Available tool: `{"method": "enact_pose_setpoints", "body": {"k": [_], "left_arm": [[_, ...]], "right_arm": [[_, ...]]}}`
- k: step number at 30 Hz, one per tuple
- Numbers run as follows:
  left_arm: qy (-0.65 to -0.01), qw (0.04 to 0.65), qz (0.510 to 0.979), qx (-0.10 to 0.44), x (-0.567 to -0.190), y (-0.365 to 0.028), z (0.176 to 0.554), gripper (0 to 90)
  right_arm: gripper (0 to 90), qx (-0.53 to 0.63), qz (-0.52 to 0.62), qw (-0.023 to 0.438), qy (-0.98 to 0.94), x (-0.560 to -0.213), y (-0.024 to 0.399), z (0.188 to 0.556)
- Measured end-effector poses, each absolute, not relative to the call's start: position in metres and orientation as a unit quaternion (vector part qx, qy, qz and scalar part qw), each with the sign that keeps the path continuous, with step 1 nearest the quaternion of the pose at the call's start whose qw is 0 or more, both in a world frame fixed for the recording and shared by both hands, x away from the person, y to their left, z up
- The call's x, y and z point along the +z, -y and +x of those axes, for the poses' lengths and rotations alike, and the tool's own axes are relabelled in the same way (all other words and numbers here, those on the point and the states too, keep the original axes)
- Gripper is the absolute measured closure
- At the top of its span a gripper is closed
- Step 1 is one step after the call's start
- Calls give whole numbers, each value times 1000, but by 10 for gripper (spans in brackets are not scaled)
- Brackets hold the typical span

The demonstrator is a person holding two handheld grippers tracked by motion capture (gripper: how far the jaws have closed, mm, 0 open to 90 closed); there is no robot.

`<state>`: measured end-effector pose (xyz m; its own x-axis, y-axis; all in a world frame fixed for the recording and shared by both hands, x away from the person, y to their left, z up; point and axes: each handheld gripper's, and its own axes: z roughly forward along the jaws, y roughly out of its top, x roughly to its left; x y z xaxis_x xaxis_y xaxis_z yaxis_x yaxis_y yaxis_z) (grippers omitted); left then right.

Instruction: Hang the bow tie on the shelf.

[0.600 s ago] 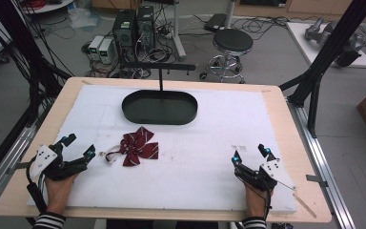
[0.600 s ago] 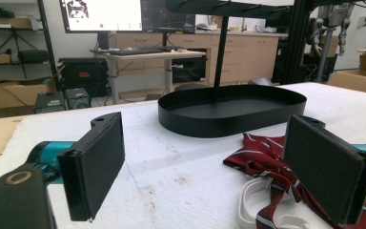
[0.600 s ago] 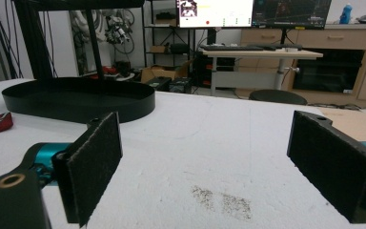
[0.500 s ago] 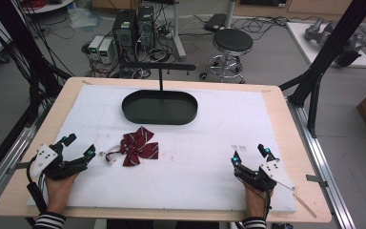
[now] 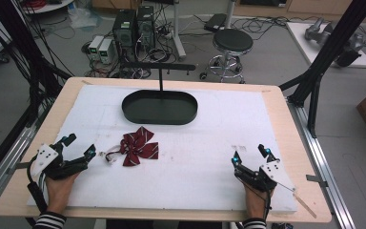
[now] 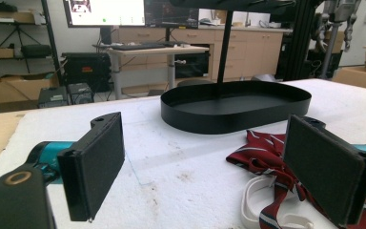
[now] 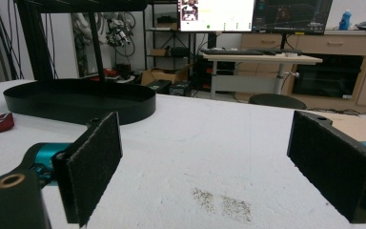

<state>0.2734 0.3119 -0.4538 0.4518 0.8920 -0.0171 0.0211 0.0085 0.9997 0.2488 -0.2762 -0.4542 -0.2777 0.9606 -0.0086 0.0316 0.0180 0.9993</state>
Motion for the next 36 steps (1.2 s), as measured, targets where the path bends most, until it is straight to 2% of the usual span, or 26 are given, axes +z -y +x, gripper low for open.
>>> {"method": "enact_pose_setpoints", "body": {"k": [8, 13, 21, 31, 36], "left_arm": [[-394, 585, 596, 385, -454, -308, 272, 125], [-399, 576, 607, 374, -452, -308, 275, 125], [-423, 528, 655, 338, -431, -310, 288, 125], [-402, 480, 728, 278, -402, -299, 307, 156], [-392, 437, 773, 240, -393, -289, 319, 174]], "right_arm": [[105, 553, 430, 420, -577, -454, 276, 249], [105, 553, 431, 418, -578, -454, 276, 249], [105, 553, 430, 420, -577, -454, 276, 249], [105, 555, 431, 421, -574, -454, 276, 248], [105, 557, 431, 418, -573, -454, 277, 248]]}}
